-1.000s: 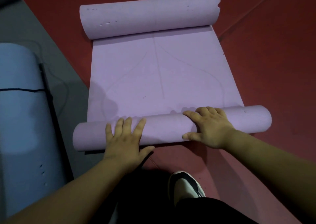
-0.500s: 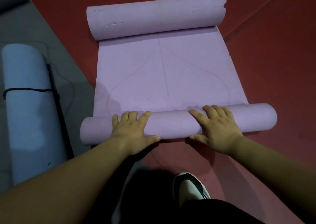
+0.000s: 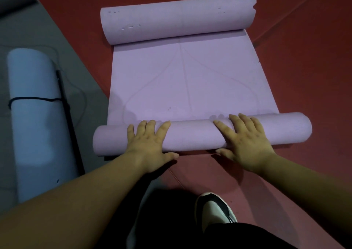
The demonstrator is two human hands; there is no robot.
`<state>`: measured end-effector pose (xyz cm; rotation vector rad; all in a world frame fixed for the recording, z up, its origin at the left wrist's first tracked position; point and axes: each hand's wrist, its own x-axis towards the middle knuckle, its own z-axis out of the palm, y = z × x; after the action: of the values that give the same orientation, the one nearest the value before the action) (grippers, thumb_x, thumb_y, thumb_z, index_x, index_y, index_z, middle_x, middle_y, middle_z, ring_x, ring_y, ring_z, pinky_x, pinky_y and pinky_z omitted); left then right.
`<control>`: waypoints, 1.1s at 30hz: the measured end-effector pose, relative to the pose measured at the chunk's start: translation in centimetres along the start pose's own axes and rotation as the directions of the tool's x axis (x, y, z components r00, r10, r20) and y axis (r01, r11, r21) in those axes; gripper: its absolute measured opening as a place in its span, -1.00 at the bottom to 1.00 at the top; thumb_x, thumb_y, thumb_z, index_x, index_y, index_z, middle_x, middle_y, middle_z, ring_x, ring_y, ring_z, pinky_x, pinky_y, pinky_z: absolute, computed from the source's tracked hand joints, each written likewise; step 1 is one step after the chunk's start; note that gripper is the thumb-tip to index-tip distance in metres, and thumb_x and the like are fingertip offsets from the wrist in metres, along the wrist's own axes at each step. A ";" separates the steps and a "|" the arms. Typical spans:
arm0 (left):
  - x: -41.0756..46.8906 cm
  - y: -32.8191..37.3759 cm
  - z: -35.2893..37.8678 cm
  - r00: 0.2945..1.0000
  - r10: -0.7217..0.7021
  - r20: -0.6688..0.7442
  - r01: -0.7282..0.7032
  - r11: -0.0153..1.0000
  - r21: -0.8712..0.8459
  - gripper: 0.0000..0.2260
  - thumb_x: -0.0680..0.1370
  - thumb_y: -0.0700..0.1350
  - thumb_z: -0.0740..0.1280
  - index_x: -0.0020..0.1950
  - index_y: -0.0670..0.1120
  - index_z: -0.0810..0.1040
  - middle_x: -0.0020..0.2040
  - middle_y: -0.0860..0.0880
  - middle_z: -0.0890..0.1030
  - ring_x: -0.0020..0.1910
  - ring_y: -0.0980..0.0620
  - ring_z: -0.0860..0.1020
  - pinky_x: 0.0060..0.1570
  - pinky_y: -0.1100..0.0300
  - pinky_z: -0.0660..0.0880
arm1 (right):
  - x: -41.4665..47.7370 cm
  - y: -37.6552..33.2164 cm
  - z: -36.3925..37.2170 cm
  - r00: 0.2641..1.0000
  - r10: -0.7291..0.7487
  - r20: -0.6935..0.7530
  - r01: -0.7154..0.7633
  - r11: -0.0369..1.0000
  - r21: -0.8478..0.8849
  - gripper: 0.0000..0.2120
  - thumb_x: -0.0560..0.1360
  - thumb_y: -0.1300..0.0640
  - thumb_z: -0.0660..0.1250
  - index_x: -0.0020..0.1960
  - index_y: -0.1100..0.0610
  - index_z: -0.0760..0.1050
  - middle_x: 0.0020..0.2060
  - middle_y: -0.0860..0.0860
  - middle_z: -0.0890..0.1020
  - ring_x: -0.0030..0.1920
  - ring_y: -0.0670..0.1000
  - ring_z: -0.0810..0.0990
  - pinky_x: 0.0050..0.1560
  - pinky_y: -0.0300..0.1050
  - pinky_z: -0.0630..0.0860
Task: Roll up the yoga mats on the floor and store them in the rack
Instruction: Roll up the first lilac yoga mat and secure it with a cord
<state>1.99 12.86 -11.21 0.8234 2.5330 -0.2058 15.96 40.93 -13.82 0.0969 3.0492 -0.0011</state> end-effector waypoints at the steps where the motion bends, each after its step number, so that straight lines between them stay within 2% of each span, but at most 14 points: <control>1: 0.2 -0.1 -0.2 1.000 -0.001 0.005 0.001 1.000 -0.003 -0.03 0.40 0.59 0.13 0.63 0.22 -0.24 0.64 -0.09 -0.04 0.61 -0.16 -0.10 0.52 -0.32 -0.18 | 0.2 0.0 0.0 1.000 0.002 0.000 -0.002 1.000 0.003 -0.18 0.44 -0.46 0.18 0.58 -0.06 0.27 0.36 0.28 0.47 0.35 0.38 0.43 0.38 0.37 0.30; 6: 0.7 -0.3 -0.7 0.999 -0.011 -0.035 0.010 1.000 -0.017 -0.08 0.44 0.56 0.11 0.62 0.24 -0.28 0.64 -0.12 -0.01 0.62 -0.17 -0.08 0.52 -0.34 -0.20 | 2.4 1.2 -1.1 0.993 -0.011 0.119 0.009 1.000 0.022 -0.16 0.42 -0.55 0.06 0.55 -0.10 0.29 0.26 0.18 0.54 0.20 0.29 0.52 0.27 0.28 0.39; 9: -0.1 -0.1 0.4 0.993 -0.017 -0.113 0.018 1.000 0.010 -0.06 0.45 0.56 0.11 0.62 0.21 -0.32 0.65 -0.14 -0.08 0.62 -0.20 -0.13 0.51 -0.37 -0.21 | 3.8 1.9 -2.2 0.972 -0.007 0.235 0.005 1.000 0.009 -0.11 0.36 -0.60 -0.04 0.60 -0.23 0.11 0.33 0.07 0.47 0.32 0.19 0.45 0.37 0.19 0.30; 12: 0.6 -0.3 0.0 0.996 -0.022 -0.087 0.021 1.000 -0.015 -0.05 0.43 0.57 0.13 0.62 0.23 -0.28 0.65 -0.12 -0.09 0.62 -0.19 -0.14 0.52 -0.34 -0.24 | 4.0 2.0 -2.0 0.978 -0.011 0.210 0.010 1.000 0.006 -0.11 0.37 -0.59 -0.04 0.61 -0.21 0.09 0.36 0.09 0.45 0.35 0.21 0.43 0.40 0.21 0.29; 16: 1.5 -0.7 -1.1 1.000 -0.011 -0.024 0.010 1.000 -0.018 -0.05 0.41 0.58 0.16 0.62 0.26 -0.23 0.65 -0.10 -0.05 0.62 -0.17 -0.11 0.53 -0.31 -0.21 | 2.3 1.3 -0.5 0.999 -0.026 0.023 0.026 0.999 -0.026 -0.12 0.40 -0.50 0.16 0.60 -0.08 0.24 0.36 0.26 0.47 0.33 0.36 0.45 0.36 0.36 0.31; 18: 1.7 -0.8 -1.5 1.000 -0.007 -0.001 0.007 1.000 -0.019 -0.05 0.40 0.58 0.16 0.62 0.26 -0.22 0.65 -0.10 -0.04 0.62 -0.17 -0.10 0.53 -0.31 -0.19 | 2.3 1.1 -0.3 1.000 -0.015 0.002 0.015 0.999 -0.039 -0.12 0.39 -0.49 0.18 0.60 -0.08 0.24 0.35 0.25 0.47 0.33 0.35 0.45 0.37 0.38 0.29; 20: 2.0 -0.9 -1.9 1.000 -0.014 0.009 0.014 0.999 -0.030 -0.05 0.41 0.58 0.16 0.62 0.26 -0.24 0.65 -0.10 -0.04 0.62 -0.17 -0.10 0.53 -0.32 -0.19 | 2.9 1.3 -0.4 1.000 -0.022 -0.006 0.022 0.999 -0.023 -0.14 0.38 -0.50 0.17 0.57 -0.10 0.25 0.29 0.22 0.51 0.24 0.31 0.49 0.32 0.35 0.33; 23: 1.6 -0.7 -1.3 0.998 -0.009 -0.068 0.007 0.999 -0.035 -0.07 0.45 0.54 0.17 0.59 0.29 -0.32 0.65 -0.13 -0.08 0.62 -0.20 -0.13 0.51 -0.36 -0.21 | 4.3 2.2 -1.2 0.998 -0.032 0.061 0.033 0.999 -0.005 -0.16 0.38 -0.53 0.11 0.55 -0.13 0.25 0.21 0.16 0.56 0.15 0.26 0.54 0.22 0.26 0.40; 26: 0.8 -0.6 0.2 0.986 -0.002 -0.167 0.001 1.000 -0.002 -0.08 0.46 0.53 0.16 0.60 0.27 -0.32 0.65 -0.12 -0.12 0.62 -0.22 -0.17 0.50 -0.37 -0.23 | 5.1 2.7 -1.8 0.987 -0.044 0.156 0.046 0.999 -0.012 -0.12 0.36 -0.59 0.00 0.57 -0.19 0.19 0.21 0.08 0.54 0.19 0.20 0.52 0.20 0.17 0.39; 29: 1.4 -0.8 0.1 0.987 -0.008 -0.158 0.006 1.000 -0.017 -0.09 0.45 0.55 0.16 0.60 0.28 -0.28 0.65 -0.11 -0.09 0.62 -0.21 -0.15 0.50 -0.36 -0.24 | 5.5 2.9 -2.1 0.981 -0.053 0.186 0.055 0.998 -0.009 -0.11 0.36 -0.60 -0.05 0.59 -0.22 0.12 0.25 0.03 0.52 0.24 0.16 0.50 0.22 0.15 0.37; 33: 2.0 -1.2 -0.4 0.984 0.002 -0.176 -0.006 1.000 -0.017 -0.15 0.47 0.53 0.13 0.62 0.28 -0.17 0.63 -0.10 0.02 0.60 -0.20 -0.04 0.51 -0.36 -0.18 | 5.6 2.9 -2.9 0.969 -0.065 0.237 0.056 0.998 0.041 -0.12 0.35 -0.61 -0.07 0.59 -0.27 0.05 0.26 -0.05 0.51 0.26 0.12 0.49 0.24 0.11 0.40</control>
<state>-0.29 13.06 -11.86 0.8747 2.6931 -0.1134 10.31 44.18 -11.39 0.0051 2.8112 -0.0640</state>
